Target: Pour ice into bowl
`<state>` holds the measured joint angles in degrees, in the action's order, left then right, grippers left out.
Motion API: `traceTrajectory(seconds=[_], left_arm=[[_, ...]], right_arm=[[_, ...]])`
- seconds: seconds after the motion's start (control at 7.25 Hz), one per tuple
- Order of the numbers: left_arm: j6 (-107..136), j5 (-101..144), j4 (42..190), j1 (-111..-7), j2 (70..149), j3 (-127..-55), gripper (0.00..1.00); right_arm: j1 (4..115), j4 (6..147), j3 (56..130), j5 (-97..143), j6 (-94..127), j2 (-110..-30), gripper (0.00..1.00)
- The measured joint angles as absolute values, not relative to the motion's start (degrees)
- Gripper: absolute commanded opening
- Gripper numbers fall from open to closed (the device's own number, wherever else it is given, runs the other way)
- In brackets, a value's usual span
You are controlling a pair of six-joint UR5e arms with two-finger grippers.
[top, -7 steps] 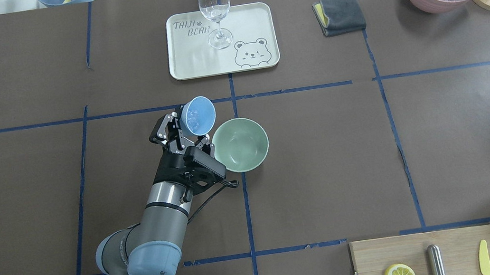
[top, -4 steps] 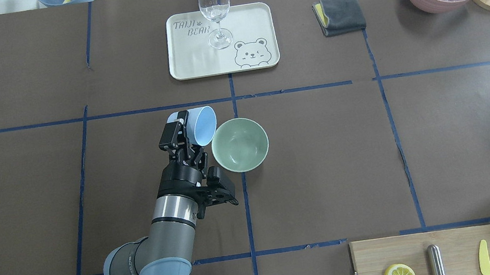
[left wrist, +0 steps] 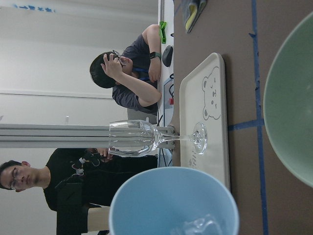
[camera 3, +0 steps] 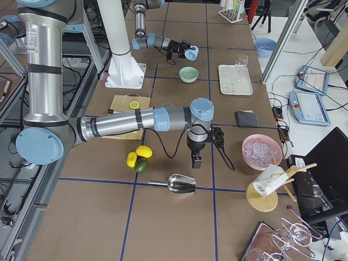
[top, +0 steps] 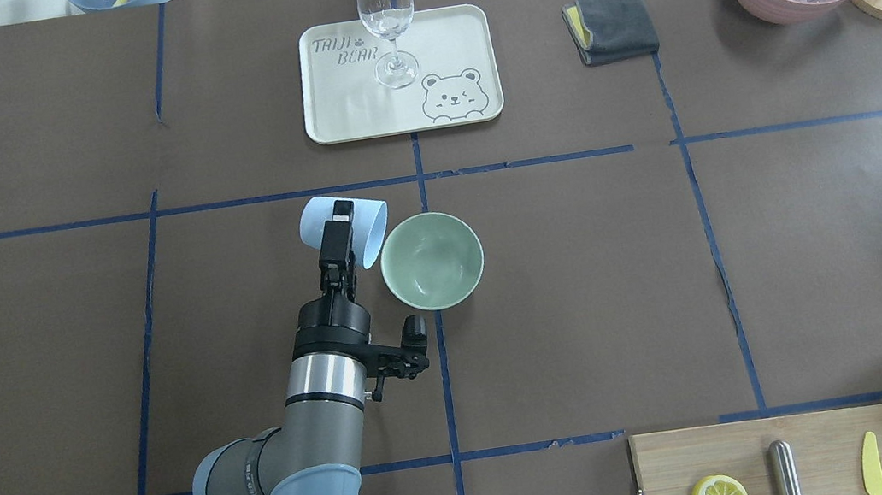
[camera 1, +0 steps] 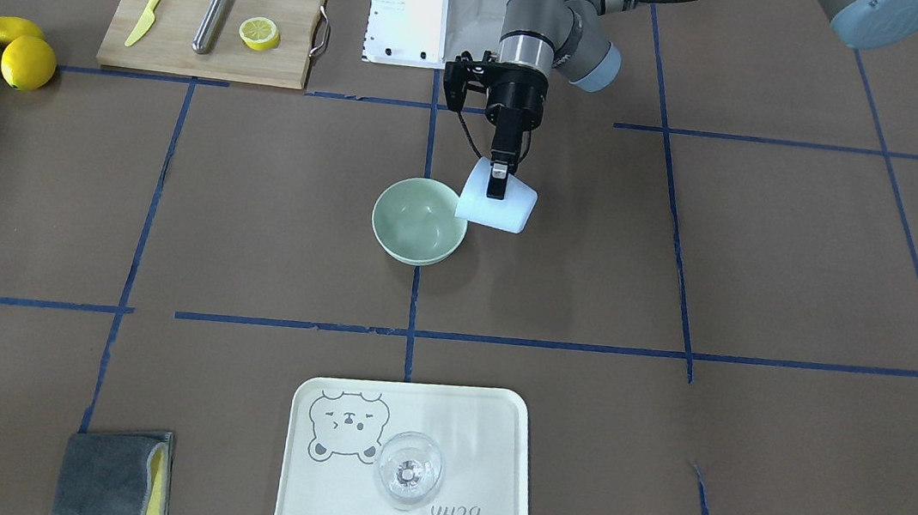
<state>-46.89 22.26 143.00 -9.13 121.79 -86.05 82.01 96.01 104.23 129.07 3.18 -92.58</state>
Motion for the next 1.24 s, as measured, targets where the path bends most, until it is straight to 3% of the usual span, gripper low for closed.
traceTrajectory(seconds=[1.24], left_arm=[[-61.6,18.2,136.2,-8.9,124.1,-84.1,0.0]], right_arm=[[83.0,96.0,103.4,129.1,3.4,-92.5,1.0]])
